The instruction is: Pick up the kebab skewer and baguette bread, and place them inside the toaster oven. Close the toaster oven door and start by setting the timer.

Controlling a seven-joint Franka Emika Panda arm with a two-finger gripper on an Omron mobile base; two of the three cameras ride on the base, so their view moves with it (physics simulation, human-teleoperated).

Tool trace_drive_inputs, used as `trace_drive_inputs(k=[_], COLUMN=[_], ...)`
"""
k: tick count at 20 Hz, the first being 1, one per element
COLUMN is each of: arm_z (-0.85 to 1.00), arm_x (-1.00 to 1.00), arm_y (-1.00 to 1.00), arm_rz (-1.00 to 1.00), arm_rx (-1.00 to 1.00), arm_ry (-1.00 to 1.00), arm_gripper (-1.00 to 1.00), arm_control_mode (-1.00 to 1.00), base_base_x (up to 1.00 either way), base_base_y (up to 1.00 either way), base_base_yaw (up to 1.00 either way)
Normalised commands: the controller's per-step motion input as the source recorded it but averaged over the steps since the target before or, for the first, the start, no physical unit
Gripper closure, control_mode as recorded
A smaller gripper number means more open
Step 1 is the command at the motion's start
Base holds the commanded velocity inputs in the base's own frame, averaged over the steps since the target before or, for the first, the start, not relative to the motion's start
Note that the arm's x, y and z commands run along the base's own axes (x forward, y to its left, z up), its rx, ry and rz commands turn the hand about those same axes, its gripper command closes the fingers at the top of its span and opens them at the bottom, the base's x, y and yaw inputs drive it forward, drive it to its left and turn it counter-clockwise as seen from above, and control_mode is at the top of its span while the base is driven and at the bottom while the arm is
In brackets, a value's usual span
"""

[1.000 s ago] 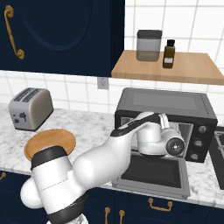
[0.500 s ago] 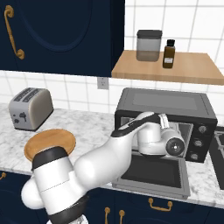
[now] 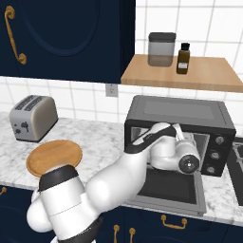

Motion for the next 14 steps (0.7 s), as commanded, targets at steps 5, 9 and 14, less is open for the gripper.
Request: trace_drive_inputs(k=[5,9,14], arm_z=[0.56,0.49,0.03], arm_x=[-0.87,-0.56,-0.11], arm_y=[-0.54,-0.31,0.07], arm_rz=[0.01,0.04,0.39], arm_rx=[0.0,0.0,-0.09], arm_ry=[0.0,0.09,0.15], arm_gripper=[-1.0,-1.0,-1.0], arm_control_mode=[-1.0,-1.0,-1.0], base_base_x=[0.0,0.0,0.0], base_base_y=[0.0,0.0,0.0], base_base_yaw=[0.0,0.0,0.0])
